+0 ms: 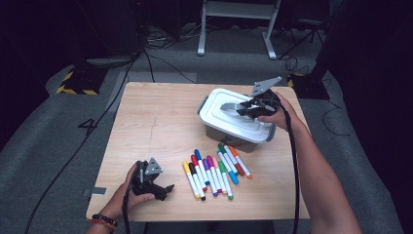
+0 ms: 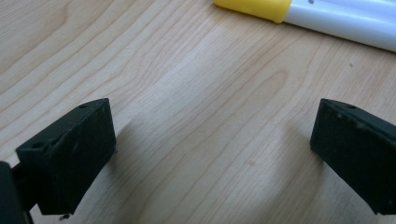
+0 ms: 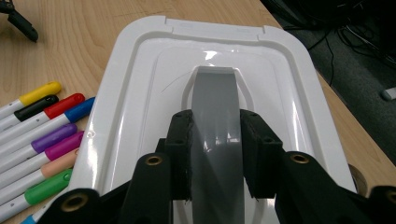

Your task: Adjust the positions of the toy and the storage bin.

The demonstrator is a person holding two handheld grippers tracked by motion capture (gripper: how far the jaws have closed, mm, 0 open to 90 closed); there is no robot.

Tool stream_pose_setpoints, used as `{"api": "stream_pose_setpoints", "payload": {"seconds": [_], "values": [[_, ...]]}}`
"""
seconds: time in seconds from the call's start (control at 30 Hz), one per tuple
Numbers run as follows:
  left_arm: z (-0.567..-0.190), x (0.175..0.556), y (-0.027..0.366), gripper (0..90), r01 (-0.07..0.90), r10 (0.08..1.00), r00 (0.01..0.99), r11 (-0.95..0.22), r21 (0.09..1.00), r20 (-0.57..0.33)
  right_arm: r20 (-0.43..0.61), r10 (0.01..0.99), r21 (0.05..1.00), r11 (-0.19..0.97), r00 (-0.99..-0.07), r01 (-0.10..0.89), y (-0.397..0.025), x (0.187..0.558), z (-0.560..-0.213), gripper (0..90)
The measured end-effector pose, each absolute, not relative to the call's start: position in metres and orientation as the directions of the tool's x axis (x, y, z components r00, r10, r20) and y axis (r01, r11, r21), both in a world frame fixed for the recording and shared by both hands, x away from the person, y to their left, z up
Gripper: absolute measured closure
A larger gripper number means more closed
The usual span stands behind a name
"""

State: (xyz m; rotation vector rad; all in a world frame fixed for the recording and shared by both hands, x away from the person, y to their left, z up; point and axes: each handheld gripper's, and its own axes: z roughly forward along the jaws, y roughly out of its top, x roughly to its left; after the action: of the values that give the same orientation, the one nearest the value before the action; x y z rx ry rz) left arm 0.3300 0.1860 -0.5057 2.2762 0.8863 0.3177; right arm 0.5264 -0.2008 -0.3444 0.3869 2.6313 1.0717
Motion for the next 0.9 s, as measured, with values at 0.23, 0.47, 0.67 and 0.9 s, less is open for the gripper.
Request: {"api": "stream_pose_setpoints", "payload": {"seconds": [0.23,0.47,0.67,0.9], "values": [[-0.506,0.328,0.172,0.4,0.491,0.645,0.764,-0.565,0.663,-0.015,-0.143,0.318,0.714,0.689,-0.937,0.125,-0.197,0.522,-0.345,67.1],[-0.506,0.328,0.163,0.4,0.481,0.633,0.774,-0.573,0.664,-0.015,-0.142,0.295,0.717,0.689,-0.945,0.107,-0.191,0.519,-0.345,67.1],[-0.506,0.333,0.154,0.4,0.473,0.621,0.784,-0.579,0.664,-0.017,-0.141,0.28,0.719,0.688,-0.95,0.096,-0.185,0.515,-0.346,67.0],[-0.506,0.349,0.147,0.3,0.471,0.619,0.785,-0.581,0.664,-0.015,-0.139,0.252,0.721,0.689,-0.958,0.077,-0.18,0.515,-0.346,67.1]]}}
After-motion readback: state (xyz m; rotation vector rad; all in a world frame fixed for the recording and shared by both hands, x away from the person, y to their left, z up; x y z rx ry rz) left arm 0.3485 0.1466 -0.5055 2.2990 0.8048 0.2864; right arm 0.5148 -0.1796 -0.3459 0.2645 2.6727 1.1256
